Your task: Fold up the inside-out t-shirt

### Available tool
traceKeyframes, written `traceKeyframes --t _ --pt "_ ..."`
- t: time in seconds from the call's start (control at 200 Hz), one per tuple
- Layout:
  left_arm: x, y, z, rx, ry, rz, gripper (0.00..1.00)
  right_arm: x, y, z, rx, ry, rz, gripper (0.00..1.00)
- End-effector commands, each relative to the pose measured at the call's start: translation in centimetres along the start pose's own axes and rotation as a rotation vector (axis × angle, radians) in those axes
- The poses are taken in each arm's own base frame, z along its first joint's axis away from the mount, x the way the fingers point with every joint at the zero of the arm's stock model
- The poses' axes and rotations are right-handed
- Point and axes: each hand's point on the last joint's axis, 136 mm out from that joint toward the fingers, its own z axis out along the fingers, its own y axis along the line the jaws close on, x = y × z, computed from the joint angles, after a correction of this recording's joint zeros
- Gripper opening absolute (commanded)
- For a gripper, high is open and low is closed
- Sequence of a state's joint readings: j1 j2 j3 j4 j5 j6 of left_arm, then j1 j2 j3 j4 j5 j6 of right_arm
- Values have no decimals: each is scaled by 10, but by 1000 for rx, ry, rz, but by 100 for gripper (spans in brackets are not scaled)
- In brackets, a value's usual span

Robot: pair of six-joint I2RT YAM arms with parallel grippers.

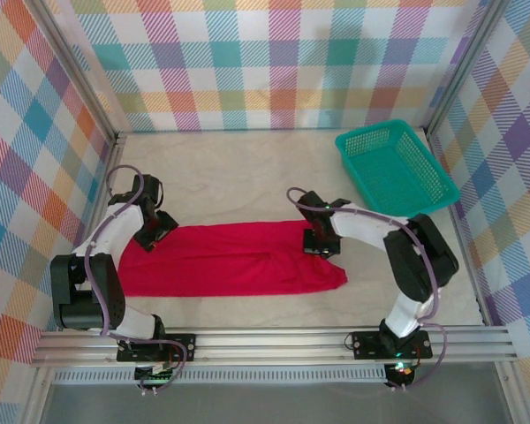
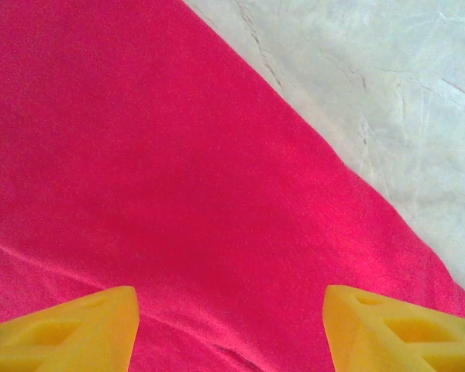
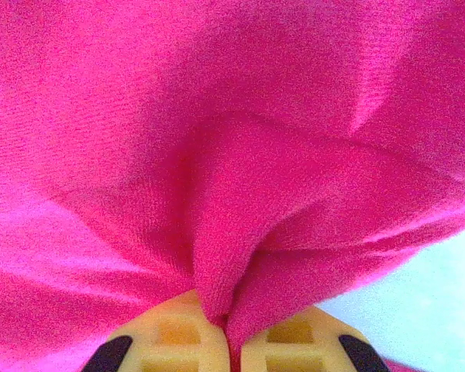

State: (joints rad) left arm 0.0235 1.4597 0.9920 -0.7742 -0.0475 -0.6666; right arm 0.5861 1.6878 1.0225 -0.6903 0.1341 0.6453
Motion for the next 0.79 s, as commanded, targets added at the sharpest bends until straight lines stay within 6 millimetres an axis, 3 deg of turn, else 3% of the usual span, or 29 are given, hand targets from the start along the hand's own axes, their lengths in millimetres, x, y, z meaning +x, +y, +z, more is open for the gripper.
traceKeyframes --t 0.0,0.16,0.255,0.55,0.79 --pt "3 -15 -1 64 20 -21 64 -4 -42 -34 68 -60 1 0" --pt "5 -28 0 77 40 -8 63 -12 -75 -63 71 -131 44 0" --pt "0 -27 -3 57 27 9 63 -15 -80 -75 57 -168 51 0" --pt "-18 -10 -9 13 21 -3 63 -20 -65 -95 -31 -193 27 0" --pt "-3 -12 26 28 129 -15 64 -24 -46 -131 -142 -257 8 0"
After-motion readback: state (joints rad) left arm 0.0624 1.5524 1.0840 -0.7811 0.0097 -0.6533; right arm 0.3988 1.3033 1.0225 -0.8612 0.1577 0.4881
